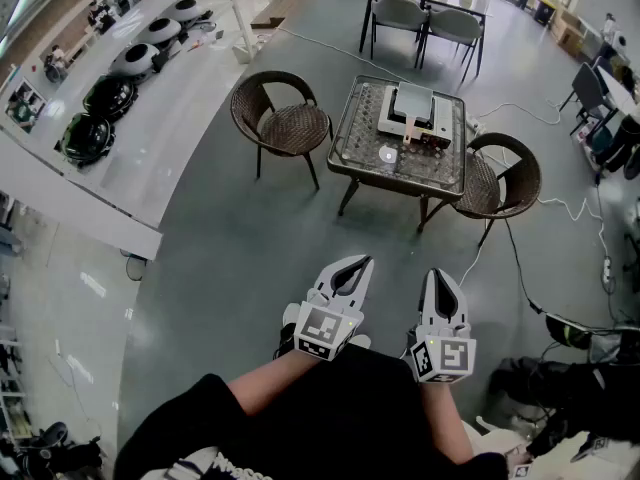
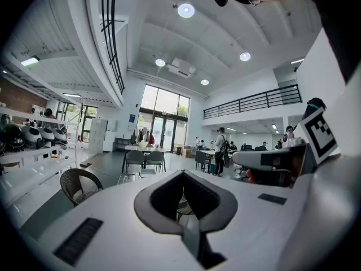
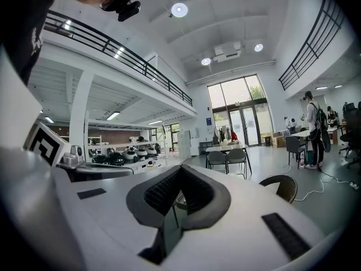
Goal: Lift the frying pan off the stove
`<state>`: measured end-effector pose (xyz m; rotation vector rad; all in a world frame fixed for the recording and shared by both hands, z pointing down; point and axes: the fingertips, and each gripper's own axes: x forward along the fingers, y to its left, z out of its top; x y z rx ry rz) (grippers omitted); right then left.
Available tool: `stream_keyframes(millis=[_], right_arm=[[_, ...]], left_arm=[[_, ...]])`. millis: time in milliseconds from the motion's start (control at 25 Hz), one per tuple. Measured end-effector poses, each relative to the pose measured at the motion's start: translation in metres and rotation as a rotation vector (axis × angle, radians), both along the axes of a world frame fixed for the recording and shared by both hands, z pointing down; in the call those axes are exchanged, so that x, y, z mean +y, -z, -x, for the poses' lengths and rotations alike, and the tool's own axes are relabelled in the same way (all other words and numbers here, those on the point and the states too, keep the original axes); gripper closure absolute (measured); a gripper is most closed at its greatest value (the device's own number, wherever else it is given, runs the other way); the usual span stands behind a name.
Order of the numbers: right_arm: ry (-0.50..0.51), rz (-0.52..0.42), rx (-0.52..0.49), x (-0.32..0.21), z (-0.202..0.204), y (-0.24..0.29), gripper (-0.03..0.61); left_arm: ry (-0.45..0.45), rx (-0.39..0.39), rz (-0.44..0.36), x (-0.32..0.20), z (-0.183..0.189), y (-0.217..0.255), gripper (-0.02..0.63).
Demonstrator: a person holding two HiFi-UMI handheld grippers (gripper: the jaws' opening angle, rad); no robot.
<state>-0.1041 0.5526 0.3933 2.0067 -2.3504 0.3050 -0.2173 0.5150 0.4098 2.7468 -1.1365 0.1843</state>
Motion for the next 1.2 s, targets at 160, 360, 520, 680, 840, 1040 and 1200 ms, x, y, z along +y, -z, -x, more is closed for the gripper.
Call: stream_keyframes(millis=[160, 360, 520, 680, 840, 1040, 1200], right_arm=[[0.038, -0.019, -0.022, 0.003, -0.013, -0.005, 0.549], [0.06, -0.089, 0.114, 0.023, -0.016, 0.002, 0.548], [0.034, -0.074, 0.08, 0.029, -0.025, -0.005, 0.548], [-0.026, -0.035, 0.028, 0.019, -0.046, -0.021, 0.548], [-0.061, -0.015, 0.014, -0.006, -0.053, -0.025, 0.548], [-0.071, 0.014, 0.054, -0.057, -0.06, -0.029, 0.546], [-0.083, 0.032, 0.045, -0.116, -0.069, -0.034, 0.546]], left_arm=[[0.019, 0.025, 0.025, -0.003, -0.017, -0.009, 0.6], [0.004, 0.009, 0.043, 0.004, -0.03, -0.019, 0.6], [-0.012, -0.006, 0.048, 0.001, -0.035, -0.03, 0.6], [-0.025, 0.001, 0.035, -0.01, -0.044, -0.028, 0.6], [-0.05, 0.004, 0.026, -0.035, -0.047, -0.025, 0.6], [-0.064, 0.01, 0.025, -0.086, -0.056, -0.027, 0.6], [-0.054, 0.024, 0.035, -0.145, -0.06, -0.032, 0.6]])
